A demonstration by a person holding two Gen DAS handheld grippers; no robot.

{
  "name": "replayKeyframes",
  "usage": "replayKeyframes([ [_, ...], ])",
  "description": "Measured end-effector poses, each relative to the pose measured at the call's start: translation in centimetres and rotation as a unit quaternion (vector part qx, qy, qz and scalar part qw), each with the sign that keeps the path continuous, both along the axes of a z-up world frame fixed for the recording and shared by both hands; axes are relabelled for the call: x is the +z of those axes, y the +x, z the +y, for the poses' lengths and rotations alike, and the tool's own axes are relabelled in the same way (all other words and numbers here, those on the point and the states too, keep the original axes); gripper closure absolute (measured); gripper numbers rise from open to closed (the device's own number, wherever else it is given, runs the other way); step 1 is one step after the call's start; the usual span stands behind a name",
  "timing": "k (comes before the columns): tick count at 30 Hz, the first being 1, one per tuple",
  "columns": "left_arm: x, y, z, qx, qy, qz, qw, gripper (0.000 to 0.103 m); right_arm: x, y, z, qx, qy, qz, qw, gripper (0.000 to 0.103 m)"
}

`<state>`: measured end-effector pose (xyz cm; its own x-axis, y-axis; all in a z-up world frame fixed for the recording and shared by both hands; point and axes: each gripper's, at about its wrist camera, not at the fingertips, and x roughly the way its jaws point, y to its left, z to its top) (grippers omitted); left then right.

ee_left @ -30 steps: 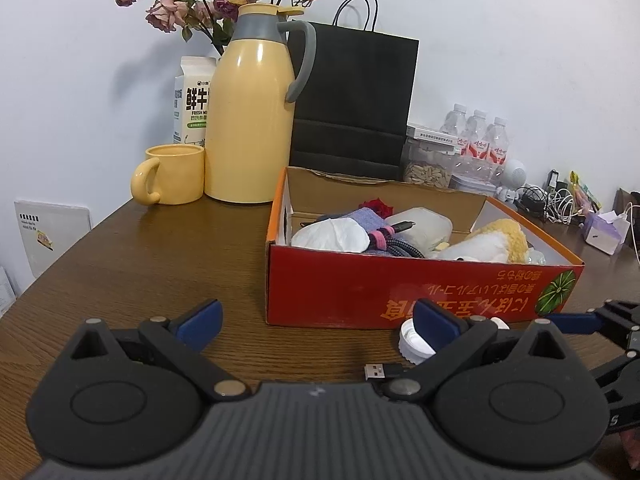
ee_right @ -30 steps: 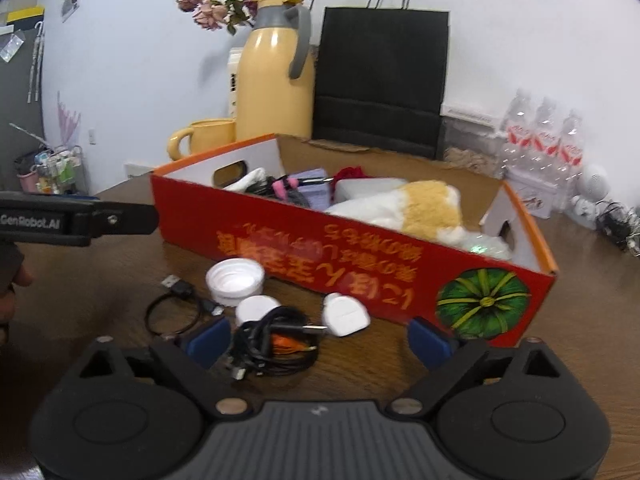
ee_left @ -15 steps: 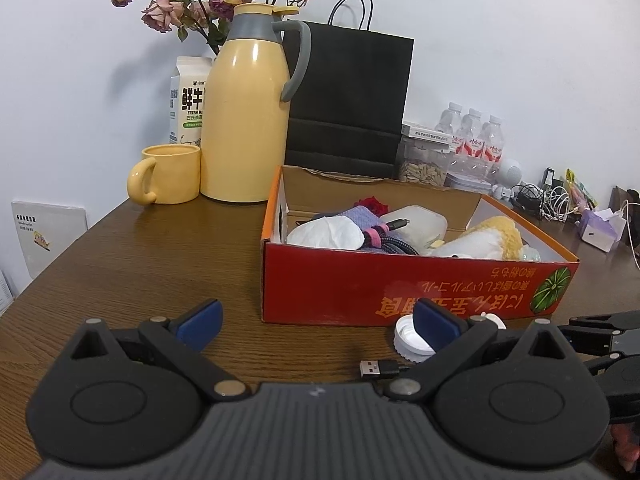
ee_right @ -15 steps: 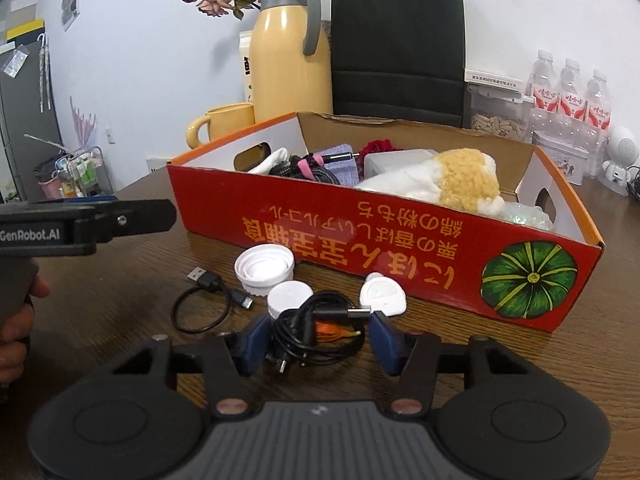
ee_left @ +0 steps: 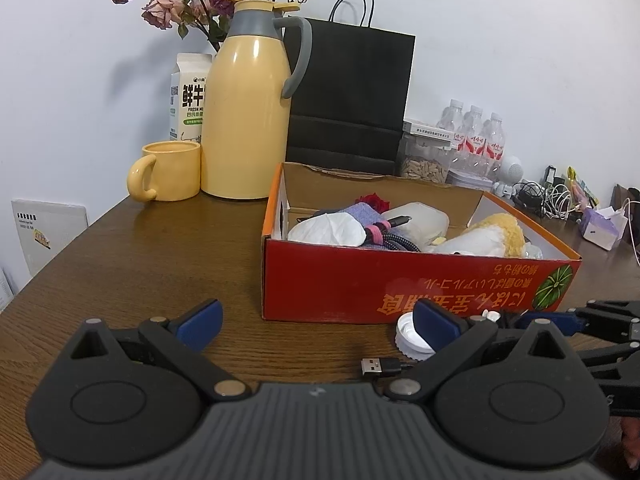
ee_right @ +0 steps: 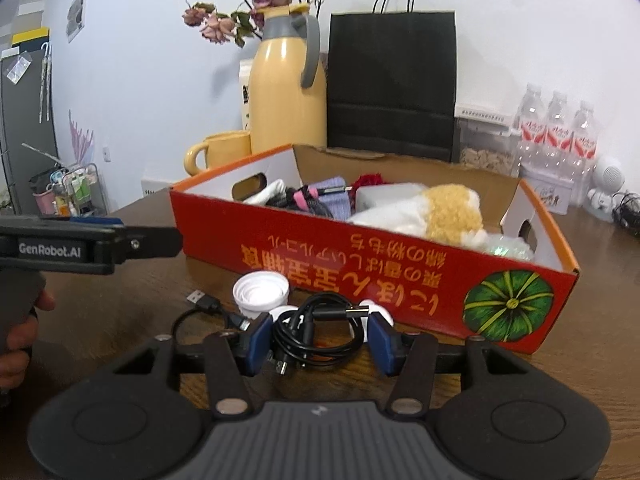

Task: Organize objects
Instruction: 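Grasp the coiled black cable with the right tool while the left tool moves to the USB cable, then grasp the black USB cable plug with the left tool while the right tool lifts its cable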

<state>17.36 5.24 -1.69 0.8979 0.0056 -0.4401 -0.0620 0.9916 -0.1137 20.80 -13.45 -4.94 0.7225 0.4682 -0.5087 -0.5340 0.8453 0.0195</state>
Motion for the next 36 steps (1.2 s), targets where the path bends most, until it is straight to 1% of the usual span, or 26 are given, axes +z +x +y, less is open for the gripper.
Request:
replayKeyframes([
  [7,-0.3,0.2,-0.2,0.005,0.007,0.010,0.9999,0.000,0.8,-0.7,-0.9,-0.026,0.011,-0.039,0.999,0.052],
  [13,-0.5,0.3,-0.8,0.000,0.016,0.027,0.9995,0.000,1.4,-0.9,-1.9,-0.045,0.025,-0.060,0.997,0.052],
  [16,-0.6,0.2,-1.5,-0.010,0.020,0.039,0.9990,0.000,1.5,-1.1,-2.4,-0.052,0.031,-0.065,0.996,0.052],
  [21,-1.1,0.6,-2.9,-0.033,0.029,0.071,0.9965,0.000,1.7,-1.3,-3.2,-0.058,0.039,-0.071,0.995,0.052],
  [27,-1.7,1.8,-4.2,-0.041,0.039,0.101,0.9932,0.000,1.8,-1.8,-3.6,-0.057,0.045,-0.077,0.994,0.052],
  [32,-2.0,2.8,-5.1,-0.035,0.048,0.110,0.9921,0.000,1.9,-2.2,-3.8,-0.054,0.049,-0.082,0.994,0.052],
  [36,-2.1,3.1,-5.4,-0.030,0.046,0.114,0.9920,0.001,1.9,-2.4,-4.0,-0.050,0.052,-0.084,0.994,0.052],
])
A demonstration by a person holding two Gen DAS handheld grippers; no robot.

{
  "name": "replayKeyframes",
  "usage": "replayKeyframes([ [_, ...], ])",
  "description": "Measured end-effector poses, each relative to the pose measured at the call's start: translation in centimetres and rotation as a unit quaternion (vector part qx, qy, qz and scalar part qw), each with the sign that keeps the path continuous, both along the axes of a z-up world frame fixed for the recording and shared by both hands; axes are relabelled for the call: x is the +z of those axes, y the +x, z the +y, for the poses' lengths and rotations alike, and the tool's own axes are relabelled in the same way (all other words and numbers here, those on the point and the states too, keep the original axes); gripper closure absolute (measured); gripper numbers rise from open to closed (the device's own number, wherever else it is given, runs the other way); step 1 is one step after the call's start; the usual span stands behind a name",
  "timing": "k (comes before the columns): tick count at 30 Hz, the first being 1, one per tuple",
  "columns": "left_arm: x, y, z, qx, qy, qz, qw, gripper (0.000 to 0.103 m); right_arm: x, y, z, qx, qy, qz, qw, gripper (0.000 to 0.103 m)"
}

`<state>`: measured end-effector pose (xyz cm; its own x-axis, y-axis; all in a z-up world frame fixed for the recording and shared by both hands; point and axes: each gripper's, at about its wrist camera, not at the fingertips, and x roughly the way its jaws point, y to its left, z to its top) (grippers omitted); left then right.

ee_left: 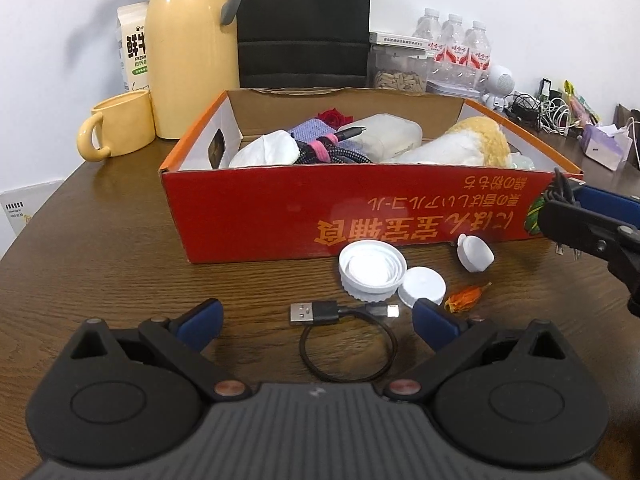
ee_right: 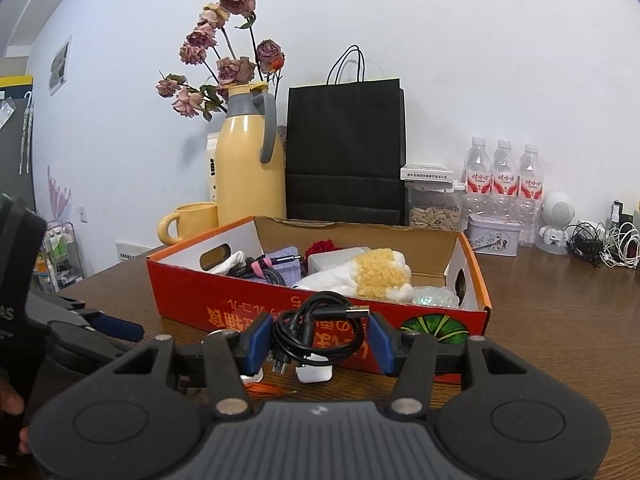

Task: Organize objects
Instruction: 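Grasp the black USB cable plug with the left tool while the right tool lifts its cable, then carry both black cables over the box and open both tools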

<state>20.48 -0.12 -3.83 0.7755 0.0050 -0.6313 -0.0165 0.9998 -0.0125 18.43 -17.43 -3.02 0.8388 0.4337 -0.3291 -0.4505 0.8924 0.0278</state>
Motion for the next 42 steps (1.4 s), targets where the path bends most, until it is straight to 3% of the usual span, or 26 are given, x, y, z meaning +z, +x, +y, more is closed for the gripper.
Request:
replayKeyframes([
  [2,0.0,0.0,-0.1,-0.002,-0.005,-0.001,1.0000,0.006,0.0,-0.1,0.0,0.002,0.001,-0.001,1.000,0.052],
  [5,0.0,-0.1,-0.3,-0.006,-0.012,-0.002,0.9999,0.022,0.1,-0.2,0.0,0.005,0.002,-0.004,1.000,0.052],
  [9,0.2,-0.5,-0.1,-0.009,-0.028,-0.012,0.9995,0.052,0.1,-0.4,0.0,0.008,0.002,-0.006,1.000,0.052],
  [12,0.3,-0.9,0.0,-0.010,-0.035,-0.015,0.9992,0.061,0.1,-0.4,0.1,0.009,0.002,-0.006,1.000,0.052],
  [14,0.4,-1.3,0.1,-0.008,-0.035,-0.021,0.9991,0.073,0.1,-0.4,0.1,0.009,0.001,-0.006,1.000,0.052],
  [29,1.8,-3.1,0.4,-0.011,-0.037,-0.051,0.9979,0.072,0.1,-0.4,0.1,0.009,0.000,-0.008,1.000,0.052],
  [35,5.1,-3.5,0.6,-0.017,-0.043,-0.101,0.9938,0.073,0.8,-0.5,0.0,0.007,0.004,-0.022,1.000,0.052],
  [42,9.4,-0.9,0.2,-0.017,-0.046,-0.165,0.9851,0.072,3.6,1.2,0.4,0.003,0.001,-0.048,0.999,0.052],
])
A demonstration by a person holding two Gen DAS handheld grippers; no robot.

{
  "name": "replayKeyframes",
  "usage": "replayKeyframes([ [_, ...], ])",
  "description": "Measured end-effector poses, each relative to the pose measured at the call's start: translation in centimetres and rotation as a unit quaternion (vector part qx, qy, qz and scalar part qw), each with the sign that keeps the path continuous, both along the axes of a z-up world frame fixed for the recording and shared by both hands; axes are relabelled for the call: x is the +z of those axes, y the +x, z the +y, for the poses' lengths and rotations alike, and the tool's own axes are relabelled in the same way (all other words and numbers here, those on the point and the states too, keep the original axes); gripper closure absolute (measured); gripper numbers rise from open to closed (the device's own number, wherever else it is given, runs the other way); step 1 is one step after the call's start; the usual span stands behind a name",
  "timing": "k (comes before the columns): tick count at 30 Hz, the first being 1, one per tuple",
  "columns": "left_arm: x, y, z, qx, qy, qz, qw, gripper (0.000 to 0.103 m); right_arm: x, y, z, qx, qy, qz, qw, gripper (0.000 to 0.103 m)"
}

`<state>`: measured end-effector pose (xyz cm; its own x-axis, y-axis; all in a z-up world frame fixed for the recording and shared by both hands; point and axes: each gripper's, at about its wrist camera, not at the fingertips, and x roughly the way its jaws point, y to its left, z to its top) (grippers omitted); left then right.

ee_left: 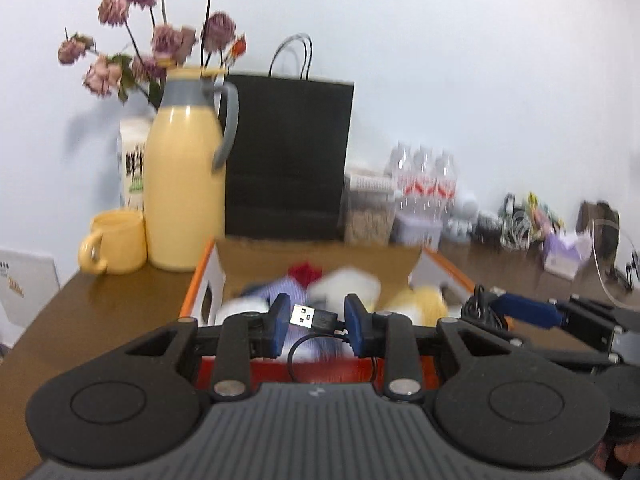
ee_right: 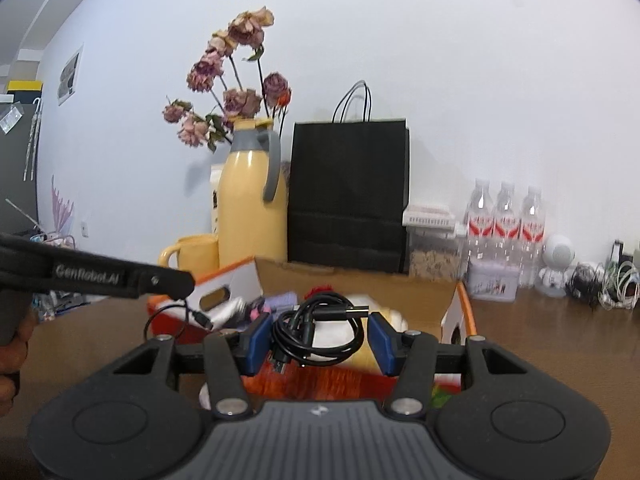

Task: Organize objects
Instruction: 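Carry both black cables over the box and open both tools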

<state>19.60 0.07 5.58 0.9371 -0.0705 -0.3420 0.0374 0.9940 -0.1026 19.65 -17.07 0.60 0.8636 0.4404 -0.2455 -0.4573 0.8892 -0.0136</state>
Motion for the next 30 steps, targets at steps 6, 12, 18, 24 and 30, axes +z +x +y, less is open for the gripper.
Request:
replayKeyframes([
  [6,1.1,4.2,-0.3,0.011,-0.010,-0.016,0.9998,0.072,2.3,3.9,1.0,-0.020,0.005,-0.012,1.000,0.052],
  [12,-0.4,8.9,-0.2,0.035,-0.008,-0.014,0.9992,0.072,1.8,8.8,2.3,-0.039,0.015,0.007,0.999,0.052],
  [18,-2.6,11.6,0.2,0.033,0.001,0.013,0.9994,0.072,-0.5,11.7,2.8,-0.042,0.009,0.039,0.998,0.052],
  [24,-3.2,11.5,0.3,0.039,0.000,0.016,0.9991,0.062,-1.5,12.1,2.6,-0.045,0.006,0.054,0.997,0.052],
  [30,-3.0,10.0,-0.2,0.074,0.025,-0.032,0.9965,0.000,-1.5,11.2,1.8,-0.066,0.016,0.041,0.997,0.000],
])
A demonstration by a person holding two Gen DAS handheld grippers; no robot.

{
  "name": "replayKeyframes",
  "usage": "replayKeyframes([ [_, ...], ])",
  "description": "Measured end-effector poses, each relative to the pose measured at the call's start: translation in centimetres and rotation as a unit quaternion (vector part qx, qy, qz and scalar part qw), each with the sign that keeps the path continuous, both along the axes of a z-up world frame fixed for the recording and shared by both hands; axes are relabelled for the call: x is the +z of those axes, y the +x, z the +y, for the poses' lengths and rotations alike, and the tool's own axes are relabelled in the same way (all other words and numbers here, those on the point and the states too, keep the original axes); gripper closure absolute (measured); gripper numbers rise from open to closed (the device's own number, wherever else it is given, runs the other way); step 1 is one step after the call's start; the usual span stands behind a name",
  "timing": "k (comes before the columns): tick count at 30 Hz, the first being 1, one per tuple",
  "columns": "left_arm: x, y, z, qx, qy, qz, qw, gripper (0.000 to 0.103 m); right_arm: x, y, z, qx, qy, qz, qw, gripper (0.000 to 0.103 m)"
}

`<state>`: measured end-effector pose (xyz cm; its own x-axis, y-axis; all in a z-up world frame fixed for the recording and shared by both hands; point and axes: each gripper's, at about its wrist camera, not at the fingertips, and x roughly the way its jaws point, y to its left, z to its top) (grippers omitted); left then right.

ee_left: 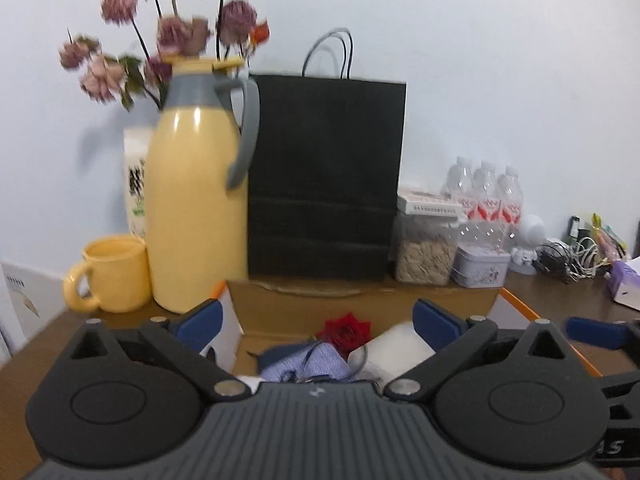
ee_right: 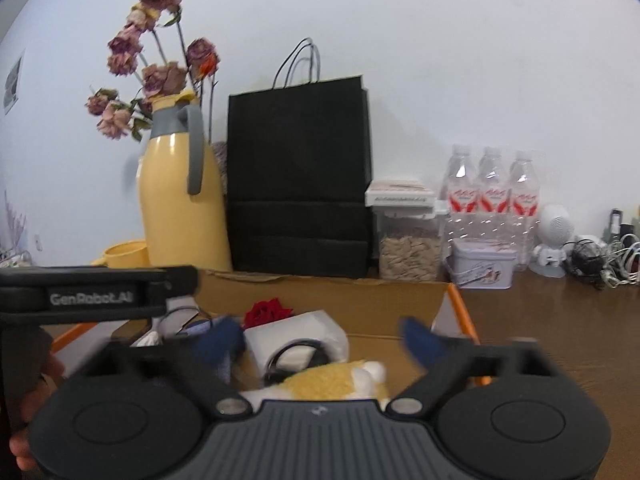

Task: Organize objects
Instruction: 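Carry both black cables over the box and open both tools, then move both tools back from the box to the table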

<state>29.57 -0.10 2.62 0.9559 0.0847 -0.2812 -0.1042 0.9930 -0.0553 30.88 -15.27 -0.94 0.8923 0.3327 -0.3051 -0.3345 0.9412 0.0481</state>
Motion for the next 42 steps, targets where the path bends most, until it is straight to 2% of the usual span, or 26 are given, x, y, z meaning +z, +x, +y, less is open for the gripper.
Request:
replayKeyframes([
  [8,0.0,-1.9,0.9,0.003,-0.014,-0.023,0.9996,0.000,0.2,-0.9,-0.7,-0.010,0.002,-0.002,1.000,0.000],
  [14,0.1,-5.1,1.8,-0.004,-0.009,-0.025,0.9996,0.000,0.4,-3.4,-1.1,0.001,-0.009,-0.015,1.000,0.000],
  [18,-0.4,-7.7,2.0,-0.030,-0.001,-0.008,0.9995,0.000,0.2,-5.5,-1.7,0.013,-0.019,-0.018,1.000,0.000],
  [21,-1.6,-9.6,1.6,-0.052,0.022,0.018,0.9983,0.000,-0.3,-7.0,-2.0,0.027,-0.031,-0.011,0.999,0.000],
  [23,-2.4,-10.4,1.4,-0.070,0.027,0.038,0.9965,0.008,-0.8,-8.0,-2.2,0.034,-0.035,-0.003,0.999,0.000],
  [28,-4.3,-10.0,1.1,-0.099,0.020,0.100,0.9899,0.053,-1.9,-9.6,-2.6,0.039,-0.044,0.017,0.998,0.000],
  [31,-4.9,-9.6,1.0,-0.103,0.016,0.117,0.9876,0.071,-2.0,-9.6,-2.7,0.037,-0.044,0.017,0.998,0.000],
  [37,-5.7,-8.8,1.0,-0.111,0.016,0.145,0.9830,0.094,-2.2,-9.5,-2.3,0.042,-0.048,0.023,0.998,0.000],
  [42,-6.4,-8.1,0.9,-0.121,0.013,0.173,0.9773,0.095,-2.1,-9.5,-2.4,0.042,-0.048,0.022,0.998,0.000],
])
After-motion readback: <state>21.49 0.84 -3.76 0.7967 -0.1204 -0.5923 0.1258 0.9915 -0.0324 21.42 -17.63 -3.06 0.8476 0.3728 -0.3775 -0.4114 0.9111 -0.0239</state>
